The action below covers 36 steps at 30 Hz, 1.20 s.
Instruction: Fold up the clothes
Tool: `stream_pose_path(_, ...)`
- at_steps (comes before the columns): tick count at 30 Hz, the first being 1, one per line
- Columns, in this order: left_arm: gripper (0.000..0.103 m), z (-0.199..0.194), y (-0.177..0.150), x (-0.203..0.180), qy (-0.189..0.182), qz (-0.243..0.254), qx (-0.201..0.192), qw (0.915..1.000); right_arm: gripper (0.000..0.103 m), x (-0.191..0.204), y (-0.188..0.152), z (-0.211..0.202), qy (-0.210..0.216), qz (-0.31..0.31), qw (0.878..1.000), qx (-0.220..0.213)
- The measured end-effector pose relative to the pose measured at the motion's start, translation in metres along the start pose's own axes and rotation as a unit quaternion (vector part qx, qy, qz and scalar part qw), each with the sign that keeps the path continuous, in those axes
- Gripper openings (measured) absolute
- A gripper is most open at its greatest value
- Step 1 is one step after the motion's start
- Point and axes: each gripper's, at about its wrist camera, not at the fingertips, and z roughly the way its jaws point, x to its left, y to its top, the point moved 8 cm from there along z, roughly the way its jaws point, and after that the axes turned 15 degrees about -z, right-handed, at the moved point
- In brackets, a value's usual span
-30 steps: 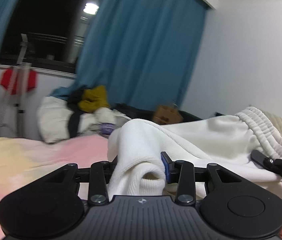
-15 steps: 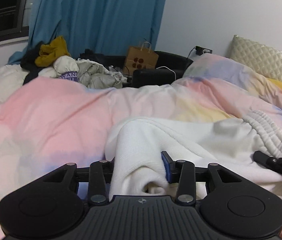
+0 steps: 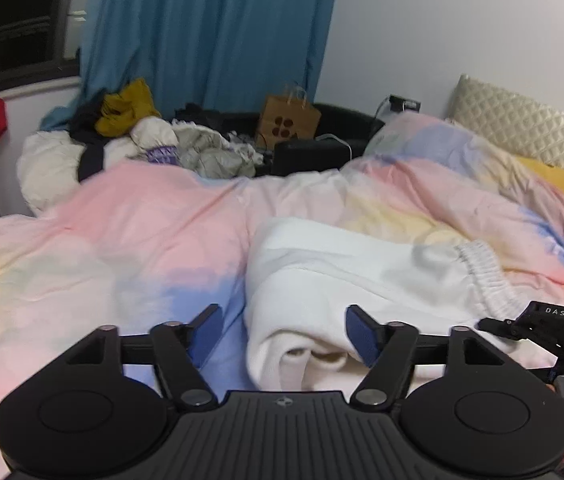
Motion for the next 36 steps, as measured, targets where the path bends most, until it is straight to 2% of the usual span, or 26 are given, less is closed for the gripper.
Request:
stream_pose_path(2,0.078,-0.034,0.002,0.0,0.002,-0.004,-0.014,0.9999,0.054,0.01,0.003,-0.025,-0.029,-0.053,0.998,-0.01)
stream_pose_path(5,0.079,-0.082,0.006,-0.001,-0.003,-0.015,-0.031,0.9994,0.054,0.031,0.01,-0.062,-0.063,-0.14,0.988,-0.03)
stream_pose_path(11,0.082,-0.173,0.011,-0.006,-0.001,-0.015,-0.064,0.9979,0.054,0.089,0.012,-0.122,-0.045,-0.276,0.959,-0.056)
stream_pose_path(16,0.089,-0.236,0.006,-0.004,0.005,-0.01,-0.076,0.997,0.054,0.123,-0.018,-0.18,-0.025,-0.331,0.941,-0.061)
stream_pose_path(21,0.093,-0.284,-0.009,0.001,0.019,0.001,-0.091,0.9956,0.054,0.15,-0.047,-0.203,-0.017,-0.378,0.924,-0.055)
stream_pose_path(28,0.099,-0.311,-0.032,0.013,0.033,0.037,-0.105,0.9932,0.055,0.172,-0.084,-0.215,-0.026,-0.437,0.897,-0.062)
stream_pose_path(30,0.1,-0.309,-0.037,0.022,0.027,0.021,-0.102,0.9942,0.063,0.175,-0.086,-0.214,-0.03,-0.446,0.892,-0.067)
stream_pose_path(33,0.1,-0.307,-0.041,0.033,0.027,0.002,-0.095,0.9951,0.064,0.178,-0.091,-0.212,-0.031,-0.456,0.887,-0.065)
stream_pose_path(35,0.102,-0.307,-0.041,0.035,0.035,0.012,-0.097,0.9946,0.088,0.181,-0.095,-0.214,-0.031,-0.467,0.88,-0.075)
stream_pose_path(36,0.103,-0.308,-0.041,0.034,0.037,0.014,-0.099,0.9943,0.094,0.182,-0.095,-0.216,-0.033,-0.469,0.879,-0.083)
